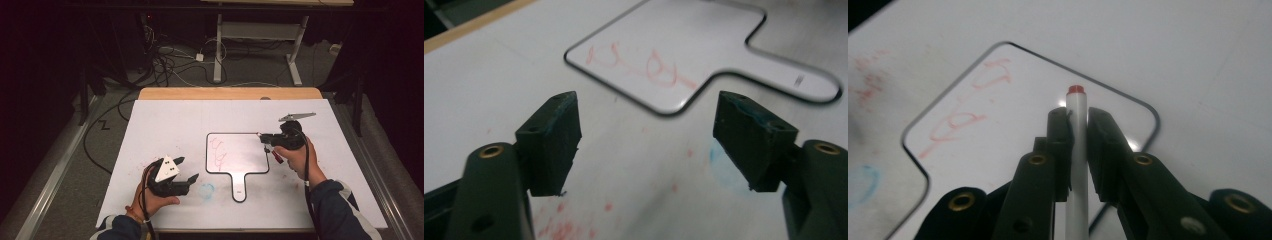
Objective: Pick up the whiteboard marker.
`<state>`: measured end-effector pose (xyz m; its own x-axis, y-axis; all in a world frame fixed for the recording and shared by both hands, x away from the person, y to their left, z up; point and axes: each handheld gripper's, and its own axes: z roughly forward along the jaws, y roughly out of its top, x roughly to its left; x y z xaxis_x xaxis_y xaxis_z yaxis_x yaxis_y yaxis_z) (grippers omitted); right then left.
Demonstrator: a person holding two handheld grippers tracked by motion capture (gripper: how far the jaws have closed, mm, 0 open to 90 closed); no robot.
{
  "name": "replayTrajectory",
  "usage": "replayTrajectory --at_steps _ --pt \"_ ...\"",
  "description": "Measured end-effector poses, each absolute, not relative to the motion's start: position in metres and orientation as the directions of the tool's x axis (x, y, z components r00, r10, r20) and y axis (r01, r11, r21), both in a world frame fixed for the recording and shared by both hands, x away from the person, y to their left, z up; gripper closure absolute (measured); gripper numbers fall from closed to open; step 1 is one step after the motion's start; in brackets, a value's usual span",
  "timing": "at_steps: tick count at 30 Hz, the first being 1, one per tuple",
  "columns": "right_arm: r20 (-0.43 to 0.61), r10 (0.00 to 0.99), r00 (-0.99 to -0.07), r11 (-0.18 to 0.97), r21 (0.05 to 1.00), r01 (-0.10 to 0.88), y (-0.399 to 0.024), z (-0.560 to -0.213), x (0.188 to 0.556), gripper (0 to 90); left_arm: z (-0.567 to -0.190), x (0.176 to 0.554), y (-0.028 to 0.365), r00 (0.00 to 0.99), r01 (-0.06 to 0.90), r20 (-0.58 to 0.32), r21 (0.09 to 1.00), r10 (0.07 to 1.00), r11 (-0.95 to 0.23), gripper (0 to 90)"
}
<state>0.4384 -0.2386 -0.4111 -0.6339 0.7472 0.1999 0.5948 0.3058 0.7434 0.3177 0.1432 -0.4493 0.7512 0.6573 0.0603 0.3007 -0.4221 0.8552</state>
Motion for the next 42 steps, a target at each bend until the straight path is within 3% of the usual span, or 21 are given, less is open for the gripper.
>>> replayTrajectory --at_steps 7,15,26,36,42 --pt "0.211 0.708 -0.674 0.23 0.833 0.503 -0.213 -0.405 0.412 81.4 -0.433 0.337 0.098 0.781 0.363 -0.119 0.886 0.614 -0.29 26.8" --pt "0.175 0.663 -0.728 0.219 0.885 0.412 -0.184 -0.402 0.386 81.4 -0.43 0.35 0.05 0.789 0.417 -0.202 0.87 0.581 -0.264 27.2" --pt "0.154 0.647 -0.747 0.206 0.908 0.365 -0.169 -0.405 0.37 81.4 -0.436 0.36 0.023 0.782 0.461 -0.266 0.856 0.563 -0.236 32.3" --pt "0.073 0.666 -0.743 0.225 0.929 0.293 -0.165 -0.404 0.36 81.3 -0.436 0.364 0.029 0.784 0.438 -0.226 0.862 0.578 -0.257 73.5" --pt "0.048 0.664 -0.746 0.249 0.926 0.282 -0.161 -0.406 0.358 81.1 -0.436 0.369 0.036 0.797 0.413 -0.164 0.85 0.581 -0.327 78.6"
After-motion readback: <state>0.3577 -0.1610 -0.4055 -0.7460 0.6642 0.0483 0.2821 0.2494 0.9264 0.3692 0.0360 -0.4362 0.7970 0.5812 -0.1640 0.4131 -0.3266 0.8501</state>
